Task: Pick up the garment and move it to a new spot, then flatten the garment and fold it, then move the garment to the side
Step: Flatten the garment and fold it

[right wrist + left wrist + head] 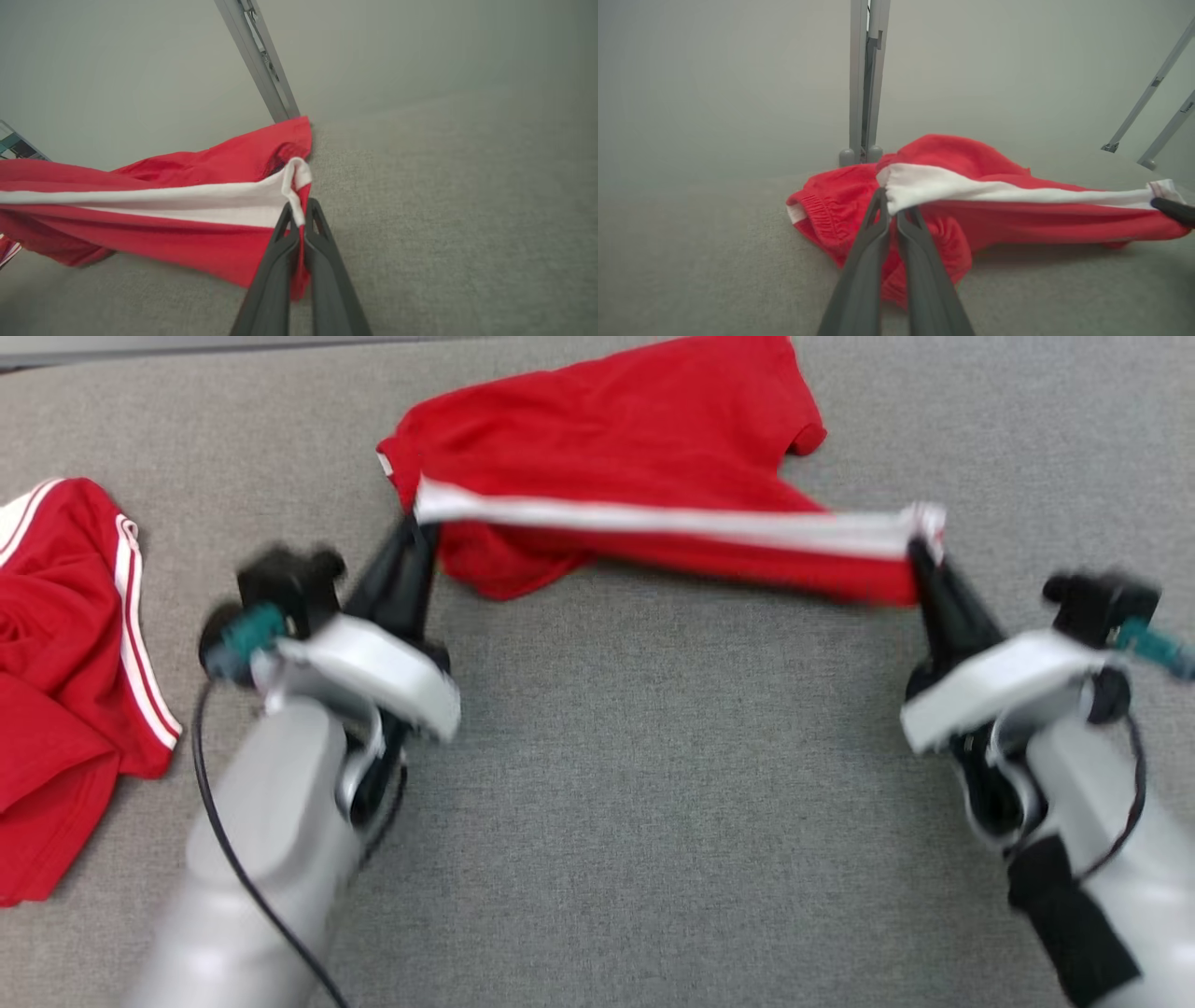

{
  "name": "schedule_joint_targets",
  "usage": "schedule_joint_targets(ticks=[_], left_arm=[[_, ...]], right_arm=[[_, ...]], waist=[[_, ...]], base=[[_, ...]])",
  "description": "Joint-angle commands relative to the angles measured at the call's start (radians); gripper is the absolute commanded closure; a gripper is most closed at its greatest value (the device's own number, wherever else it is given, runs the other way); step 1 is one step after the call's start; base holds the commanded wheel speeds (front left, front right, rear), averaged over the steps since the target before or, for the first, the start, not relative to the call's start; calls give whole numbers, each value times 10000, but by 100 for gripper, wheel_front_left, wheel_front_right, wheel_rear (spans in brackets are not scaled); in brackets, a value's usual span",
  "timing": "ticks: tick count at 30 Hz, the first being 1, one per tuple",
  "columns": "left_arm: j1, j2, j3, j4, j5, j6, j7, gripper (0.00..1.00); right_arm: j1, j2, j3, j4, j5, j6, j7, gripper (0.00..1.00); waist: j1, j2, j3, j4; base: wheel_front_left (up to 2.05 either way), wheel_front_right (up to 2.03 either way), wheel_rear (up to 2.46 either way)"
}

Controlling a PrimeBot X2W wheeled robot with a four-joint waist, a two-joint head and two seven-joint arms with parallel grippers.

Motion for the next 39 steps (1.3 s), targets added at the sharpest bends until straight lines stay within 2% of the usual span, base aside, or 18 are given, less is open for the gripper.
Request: schedule_joint_targets(ticks=[1, 6, 8, 17, 22, 31, 35, 39], left_arm=[[151, 81, 86, -74, 46, 4, -45, 100], [2107, 283, -18, -1192, 845, 5, -41, 100], [2729, 439, -89, -1515, 1152, 135, -42, 100], [5098, 960, -1001, -2470, 1826, 382, 433, 100], [6252, 1090, -1174, -3639, 1599, 621, 1212, 100], [7820, 1357, -789, -6084, 787, 1255, 2571, 100], [7974, 1387, -777, -6739, 426, 1269, 3186, 100], [7673, 1288, -788, -7061, -213, 953, 3896, 100]], right_arm=[[174, -102, 2, -64, 41, -2, -68, 100], [1945, -299, -6, -1241, 355, -2, -50, 100], [2609, -423, -37, -1657, 163, -2, -50, 100], [5416, -468, -967, -3213, -317, -2, -53, 100], [6735, -283, -1570, -4132, -557, -2, 272, 100], [8379, 278, -2689, -6268, -1218, -2, 1603, 100], [8411, 452, -3189, -6921, -1551, -2, 2013, 100], [7875, 587, -3703, -7310, -1802, -2, 2224, 100]], waist=[[-1, 0, -94, -26], [-1, 0, -542, -95], [-1, 0, -732, -120], [-1, 0, -1742, -129], [-1, 0, -1976, -197], [-1, 0, -2126, -346], [-1, 0, -2155, -248], [-1, 0, -2117, -62]], base=[[0, 0, 0], [0, 0, 0], [0, 0, 0], [0, 0, 0], [0, 0, 0], [0, 0, 0], [0, 0, 0], [0, 0, 0]])
